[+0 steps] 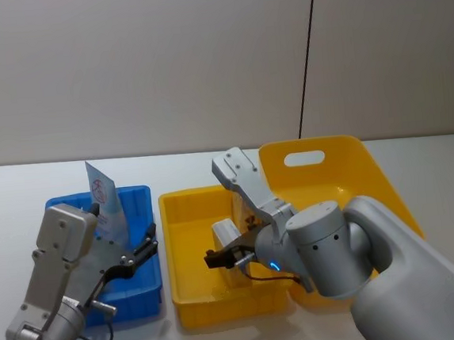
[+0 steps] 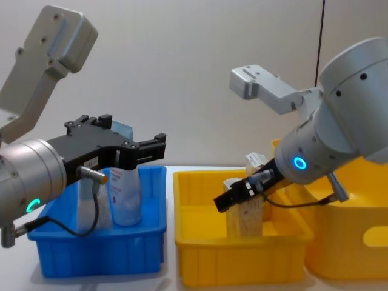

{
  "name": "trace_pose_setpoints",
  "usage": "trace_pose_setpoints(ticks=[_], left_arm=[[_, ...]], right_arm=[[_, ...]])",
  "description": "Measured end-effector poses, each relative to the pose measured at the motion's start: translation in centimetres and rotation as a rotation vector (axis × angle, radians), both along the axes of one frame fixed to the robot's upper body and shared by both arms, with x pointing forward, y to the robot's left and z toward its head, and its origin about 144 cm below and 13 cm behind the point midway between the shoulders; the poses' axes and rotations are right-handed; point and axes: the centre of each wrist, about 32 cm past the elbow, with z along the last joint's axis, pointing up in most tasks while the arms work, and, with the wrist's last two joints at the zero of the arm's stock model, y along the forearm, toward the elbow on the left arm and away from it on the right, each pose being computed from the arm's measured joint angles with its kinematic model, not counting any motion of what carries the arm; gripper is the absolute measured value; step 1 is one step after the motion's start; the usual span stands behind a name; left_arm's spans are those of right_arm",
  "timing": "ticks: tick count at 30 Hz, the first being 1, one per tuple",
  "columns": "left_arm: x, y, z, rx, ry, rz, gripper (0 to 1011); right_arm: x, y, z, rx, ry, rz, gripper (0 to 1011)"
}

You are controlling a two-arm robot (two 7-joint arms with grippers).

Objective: Bimanual collaborative sorting of washing and personal care products

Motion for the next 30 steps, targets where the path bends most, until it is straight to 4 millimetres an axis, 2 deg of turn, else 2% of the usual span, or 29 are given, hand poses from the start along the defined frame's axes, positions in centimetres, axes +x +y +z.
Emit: trace_pose_setpoints(ticks=[8, 11, 15, 24, 25, 30], left_arm=[[0.0, 0.0, 0.0, 0.0, 0.0, 0.0, 1001], [0.0, 0.0, 0.0, 0.0, 0.0, 0.0, 1001], [0.0, 0.0, 0.0, 0.0, 0.0, 0.0, 1001], [0.0, 0.0, 0.0, 0.0, 0.0, 0.0, 1001], [0.0, 0.0, 0.0, 0.0, 0.0, 0.0, 1001], [0.0, 0.0, 0.0, 0.0, 0.0, 0.0, 1001]], right_arm=[[0.25, -0.21, -0.39, -0.009, 0.003, 0.018, 1003], [0.31, -0.25, -0.46, -0.011, 0.003, 0.022, 962], [0.36, -0.29, -0.53, -0.014, 0.003, 0.026, 881], [0.43, -0.36, -0.65, -0.017, 0.004, 0.032, 610], [0.44, -0.37, -0.66, -0.017, 0.004, 0.033, 552], [0.46, -0.38, -0.69, -0.017, 0.004, 0.034, 423]])
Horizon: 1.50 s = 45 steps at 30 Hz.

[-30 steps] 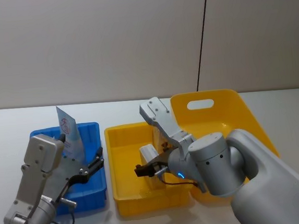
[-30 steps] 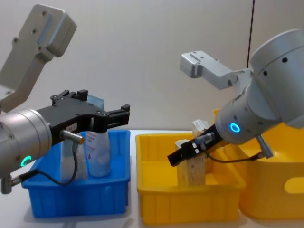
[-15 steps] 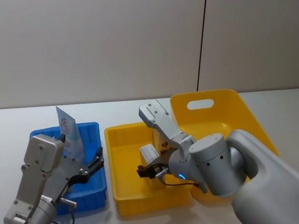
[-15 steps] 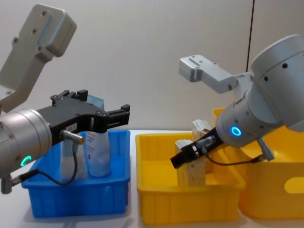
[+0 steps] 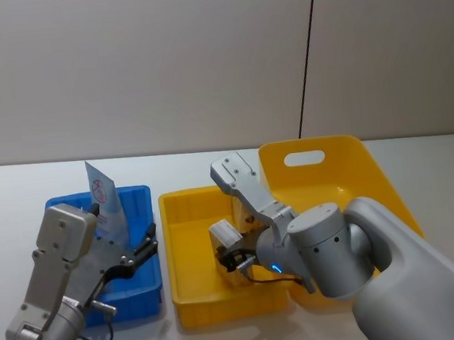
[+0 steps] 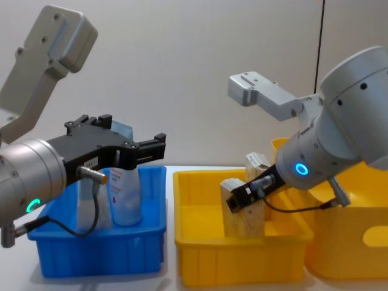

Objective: Bimanual collaborative sorting of washing and personal care products

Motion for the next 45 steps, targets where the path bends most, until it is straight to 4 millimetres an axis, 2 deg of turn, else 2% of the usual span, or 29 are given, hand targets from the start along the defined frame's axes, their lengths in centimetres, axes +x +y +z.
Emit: trace_pose_setpoints(ticks=[2, 5, 32, 40, 45], left_arm=[[0.0, 0.0, 0.0, 0.0, 0.0, 0.0, 1001], [0.0, 0.0, 0.0, 0.0, 0.0, 0.0, 1001], [0.0, 0.0, 0.0, 0.0, 0.0, 0.0, 1001], [0.0, 0.0, 0.0, 0.0, 0.0, 0.0, 1001], [0.0, 0.0, 0.0, 0.0, 0.0, 0.0, 1001]], right_arm=[[0.0, 0.0, 0.0, 0.0, 0.0, 0.001, 367], [0.0, 0.0, 0.0, 0.0, 0.0, 0.001, 357], [0.0, 0.0, 0.2, -0.003, -0.04, 0.034, 356], [-0.2, 0.4, 1.4, 0.009, -0.115, 0.075, 355], [-0.6, 0.6, 2.9, 0.02, -0.183, 0.101, 355]])
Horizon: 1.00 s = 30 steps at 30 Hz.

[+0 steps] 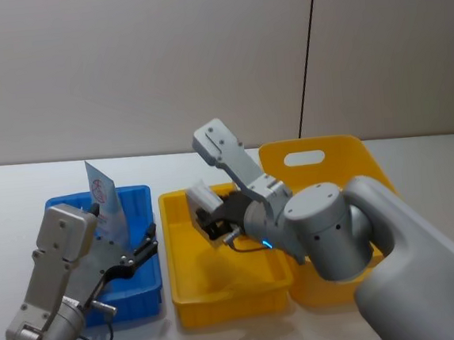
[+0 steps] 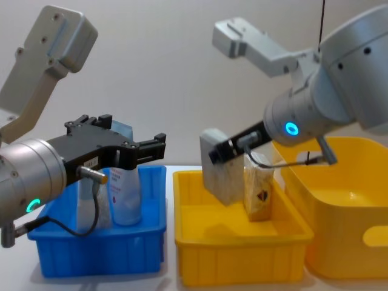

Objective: Bimanual collaborative sorting of washing and personal care products

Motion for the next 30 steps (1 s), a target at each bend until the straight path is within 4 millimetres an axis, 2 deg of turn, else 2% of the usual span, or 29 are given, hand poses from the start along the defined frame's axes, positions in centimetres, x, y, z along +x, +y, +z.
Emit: trace_pose_setpoints(ticks=[11, 20, 30], left_arm=[[0.0, 0.0, 0.0, 0.0, 0.0, 0.0, 1001], [0.0, 0.0, 0.0, 0.0, 0.0, 0.0, 1001], [0.0, 0.0, 0.0, 0.0, 0.0, 0.0, 1001]], right_arm=[[-1.0, -0.2, 3.9, 0.026, -0.148, 0.015, 355], [-1.8, -2.1, 7.8, 0.038, -0.273, -0.05, 355], [-2.5, -4.9, 8.8, 0.02, -0.266, -0.136, 355]])
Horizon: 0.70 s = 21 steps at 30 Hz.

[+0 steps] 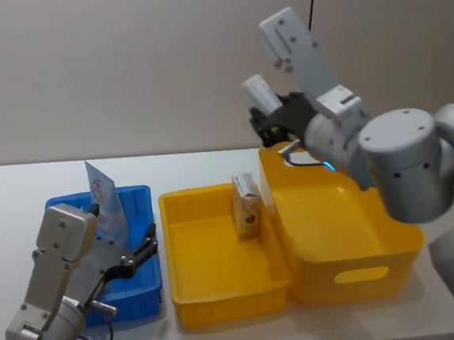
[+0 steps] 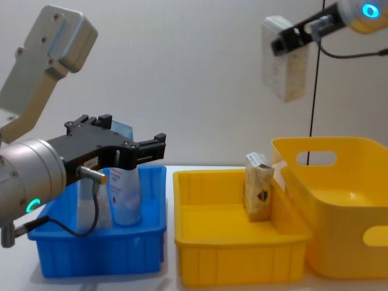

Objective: Bimanual collaborative sorting of washing and personal care products

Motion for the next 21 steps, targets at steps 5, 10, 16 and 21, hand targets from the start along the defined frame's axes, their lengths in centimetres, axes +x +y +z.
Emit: trace_pose_setpoints(ticks=[5, 10, 16, 21], left_arm=[[0.0, 0.0, 0.0, 0.0, 0.0, 0.0, 1001], [0.0, 0.0, 0.0, 0.0, 0.0, 0.0, 1001], [0.0, 0.0, 0.0, 0.0, 0.0, 0.0, 1001], [0.0, 0.0, 0.0, 0.0, 0.0, 0.0, 1001]], right_arm=[[-0.3, -2.1, -0.6, 0.004, 0.042, -0.054, 355], [-0.3, -3.7, -1.3, 0.012, 0.08, -0.087, 353], [0.3, -5.4, -2.2, 0.018, 0.127, -0.111, 353], [0.8, -6.1, -2.6, 0.019, 0.15, -0.112, 355]])
